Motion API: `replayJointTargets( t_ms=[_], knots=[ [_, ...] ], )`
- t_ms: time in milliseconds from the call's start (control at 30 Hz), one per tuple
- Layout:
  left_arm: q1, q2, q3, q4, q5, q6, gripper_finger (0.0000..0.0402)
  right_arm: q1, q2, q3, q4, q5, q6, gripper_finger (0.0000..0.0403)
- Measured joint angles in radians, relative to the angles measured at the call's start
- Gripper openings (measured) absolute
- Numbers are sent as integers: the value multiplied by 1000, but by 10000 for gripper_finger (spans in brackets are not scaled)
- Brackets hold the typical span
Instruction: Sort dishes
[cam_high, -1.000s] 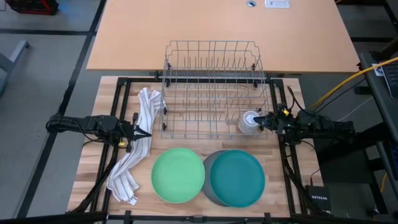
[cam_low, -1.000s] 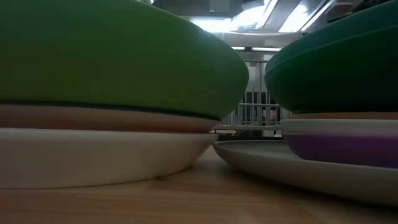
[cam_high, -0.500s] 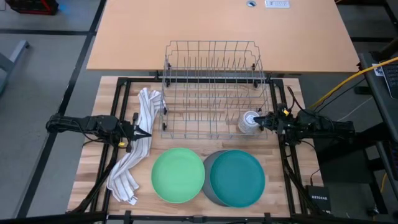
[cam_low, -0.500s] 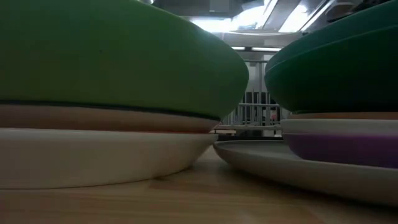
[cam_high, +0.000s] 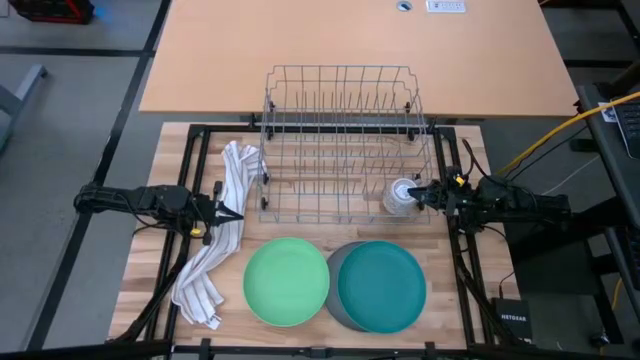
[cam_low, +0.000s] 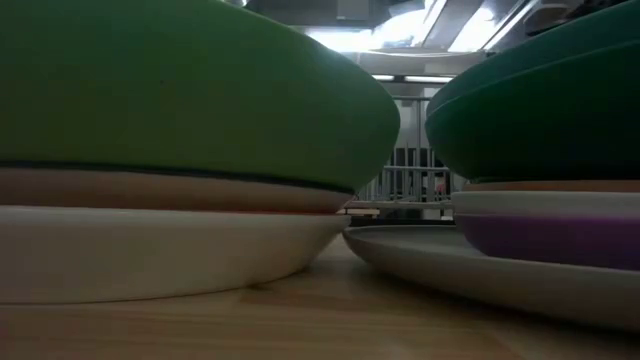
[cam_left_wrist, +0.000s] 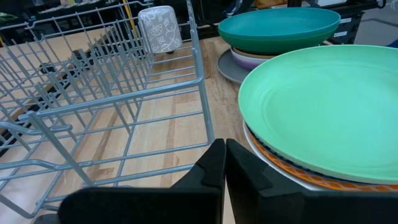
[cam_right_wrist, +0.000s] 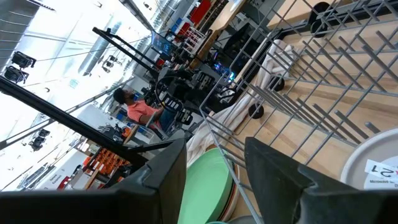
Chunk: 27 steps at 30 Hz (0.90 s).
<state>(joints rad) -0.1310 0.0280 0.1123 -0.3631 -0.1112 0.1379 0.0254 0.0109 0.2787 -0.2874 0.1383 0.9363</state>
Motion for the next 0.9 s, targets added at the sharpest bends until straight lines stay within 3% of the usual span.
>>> replayJointTargets(
  t_ms=[467, 900],
  knots=[
    [0, 0, 0, 0, 0, 5, 4, 0, 0, 0, 0, 0, 0, 166],
    [1, 0, 0, 1, -15, 515, 4, 0, 0, 0, 0, 0, 0, 166]
  ],
)
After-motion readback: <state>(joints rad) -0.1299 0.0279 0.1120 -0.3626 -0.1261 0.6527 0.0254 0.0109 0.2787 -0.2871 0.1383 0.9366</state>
